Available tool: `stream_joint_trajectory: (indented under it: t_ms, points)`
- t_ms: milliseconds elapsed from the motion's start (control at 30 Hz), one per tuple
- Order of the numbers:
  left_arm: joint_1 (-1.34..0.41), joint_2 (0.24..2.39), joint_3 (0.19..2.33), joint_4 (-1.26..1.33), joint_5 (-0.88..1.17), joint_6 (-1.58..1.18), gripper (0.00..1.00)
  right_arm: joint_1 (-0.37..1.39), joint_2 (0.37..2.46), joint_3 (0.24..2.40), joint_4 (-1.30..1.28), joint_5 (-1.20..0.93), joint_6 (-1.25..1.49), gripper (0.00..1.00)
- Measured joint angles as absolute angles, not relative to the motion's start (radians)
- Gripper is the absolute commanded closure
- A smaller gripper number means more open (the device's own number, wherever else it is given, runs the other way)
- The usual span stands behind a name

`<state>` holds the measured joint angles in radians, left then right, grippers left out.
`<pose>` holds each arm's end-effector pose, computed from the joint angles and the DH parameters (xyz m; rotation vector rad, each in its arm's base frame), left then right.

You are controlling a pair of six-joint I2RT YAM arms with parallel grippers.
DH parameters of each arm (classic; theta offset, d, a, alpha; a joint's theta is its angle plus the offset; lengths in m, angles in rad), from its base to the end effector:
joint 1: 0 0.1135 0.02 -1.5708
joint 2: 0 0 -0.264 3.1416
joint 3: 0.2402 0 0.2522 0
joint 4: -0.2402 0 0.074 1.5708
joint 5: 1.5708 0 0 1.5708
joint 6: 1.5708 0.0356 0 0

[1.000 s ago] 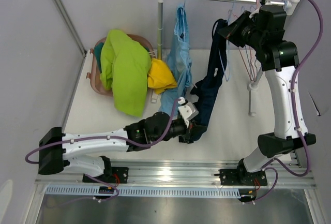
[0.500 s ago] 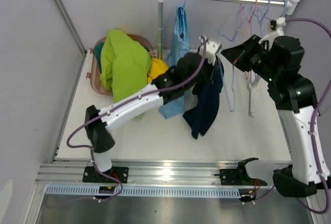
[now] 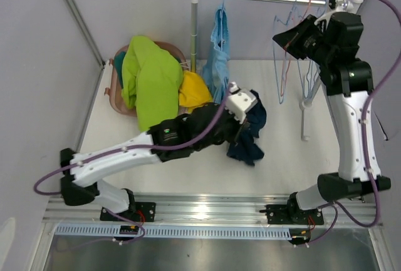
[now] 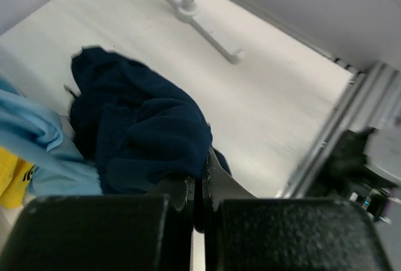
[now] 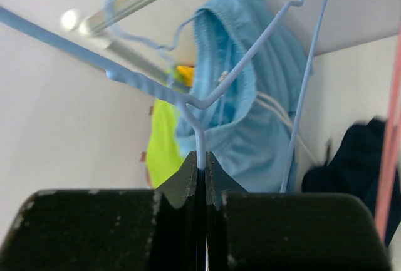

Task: Remove the shorts from the hanger

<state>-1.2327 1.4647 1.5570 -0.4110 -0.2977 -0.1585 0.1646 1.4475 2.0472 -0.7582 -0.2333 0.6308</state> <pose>0.1203 -0.3107 0.4245 0.8034 1.7560 -0.6686 0.2583 0.0512 0.5461 0.2383 1.7742 0.7808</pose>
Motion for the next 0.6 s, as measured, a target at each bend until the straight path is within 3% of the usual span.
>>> stream_joint_trajectory:
  t_ms: [267, 600]
  points:
    - [-1.196, 1.218, 1.770, -0.553, -0.459, -0.038, 1.00, 0.092, 1.620, 2.069, -0.731, -0.271, 0.628, 1.00]
    - [-0.696, 1.435, 2.350, -0.636, -0.387, 0.117, 1.00, 0.065, 1.641, 2.074, -0.682, -0.287, 0.615, 1.00]
